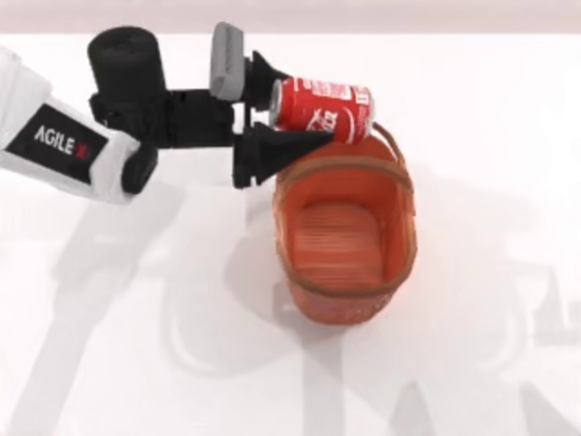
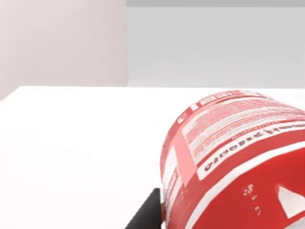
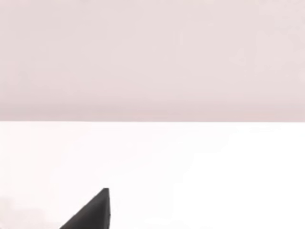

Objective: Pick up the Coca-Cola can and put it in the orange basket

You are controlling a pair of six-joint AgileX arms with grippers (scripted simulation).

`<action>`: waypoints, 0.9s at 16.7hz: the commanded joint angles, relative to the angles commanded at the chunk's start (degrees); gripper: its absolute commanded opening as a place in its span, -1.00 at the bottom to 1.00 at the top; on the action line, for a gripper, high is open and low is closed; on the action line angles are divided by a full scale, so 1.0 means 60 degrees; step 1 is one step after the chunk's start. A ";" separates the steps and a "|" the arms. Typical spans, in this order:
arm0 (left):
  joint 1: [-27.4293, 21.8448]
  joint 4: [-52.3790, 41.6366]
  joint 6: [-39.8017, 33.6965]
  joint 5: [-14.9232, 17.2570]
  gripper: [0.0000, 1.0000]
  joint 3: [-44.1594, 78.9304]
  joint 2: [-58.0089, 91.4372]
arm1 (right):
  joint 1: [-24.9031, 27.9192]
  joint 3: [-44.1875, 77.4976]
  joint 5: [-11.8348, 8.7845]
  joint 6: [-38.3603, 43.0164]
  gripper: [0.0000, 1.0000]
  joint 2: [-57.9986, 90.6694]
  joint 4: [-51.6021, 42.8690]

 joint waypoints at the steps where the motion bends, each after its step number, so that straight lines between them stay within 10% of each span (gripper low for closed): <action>1: 0.0000 0.0000 0.0000 0.0000 0.21 0.0000 0.0000 | 0.0000 0.0000 0.0000 0.0000 1.00 0.0000 0.0000; 6: 0.0000 0.0000 0.0000 0.0000 0.96 0.0000 0.0000 | 0.0000 0.0000 0.0000 0.0000 1.00 0.0000 0.0000; 15: -0.0038 -0.0003 0.0002 -0.0003 1.00 0.0004 -0.0007 | 0.0000 0.0000 0.0000 0.0000 1.00 0.0000 0.0000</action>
